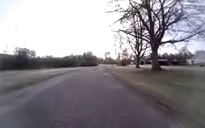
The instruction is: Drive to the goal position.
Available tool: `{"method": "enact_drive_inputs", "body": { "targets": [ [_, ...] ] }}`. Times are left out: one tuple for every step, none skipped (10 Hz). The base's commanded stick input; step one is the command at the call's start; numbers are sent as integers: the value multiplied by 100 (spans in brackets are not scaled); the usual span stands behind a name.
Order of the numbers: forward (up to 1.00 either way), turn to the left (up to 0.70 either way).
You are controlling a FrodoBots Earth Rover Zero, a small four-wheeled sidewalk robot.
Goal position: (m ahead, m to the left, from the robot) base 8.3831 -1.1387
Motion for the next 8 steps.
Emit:
{"method": "enact_drive_inputs", "body": {
  "targets": [
    [100,24],
    [100,0],
    [100,0],
    [100,0],
    [100,0],
    [100,0],
    [100,0],
    [100,0]
  ]
}}
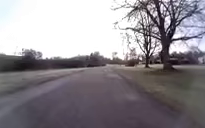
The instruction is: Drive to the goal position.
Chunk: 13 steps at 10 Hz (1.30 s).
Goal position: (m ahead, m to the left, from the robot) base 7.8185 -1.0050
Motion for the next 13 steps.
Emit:
{"method": "enact_drive_inputs", "body": {
  "targets": [
    [100,0],
    [100,0],
    [100,0],
    [100,0],
    [100,0],
    [100,0],
    [100,0],
    [100,0],
    [100,0],
    [100,0],
    [100,0],
    [100,0],
    [100,0]
  ]
}}
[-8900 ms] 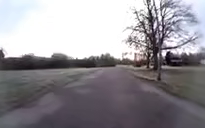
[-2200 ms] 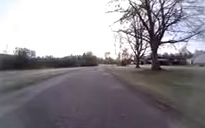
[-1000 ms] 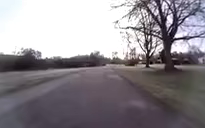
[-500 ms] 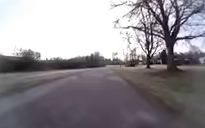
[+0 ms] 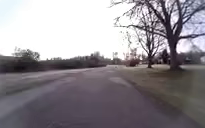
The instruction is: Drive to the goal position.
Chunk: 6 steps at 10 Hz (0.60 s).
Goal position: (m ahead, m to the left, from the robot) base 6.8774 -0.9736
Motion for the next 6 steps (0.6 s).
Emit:
{"method": "enact_drive_inputs", "body": {
  "targets": [
    [100,0],
    [100,0],
    [100,0],
    [100,0],
    [100,0],
    [100,0]
  ]
}}
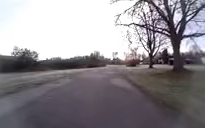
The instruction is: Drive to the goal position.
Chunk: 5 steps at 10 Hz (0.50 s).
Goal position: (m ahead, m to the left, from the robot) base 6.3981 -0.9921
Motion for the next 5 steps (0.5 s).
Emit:
{"method": "enact_drive_inputs", "body": {
  "targets": [
    [100,0],
    [100,0],
    [100,0],
    [100,0],
    [100,0]
  ]
}}
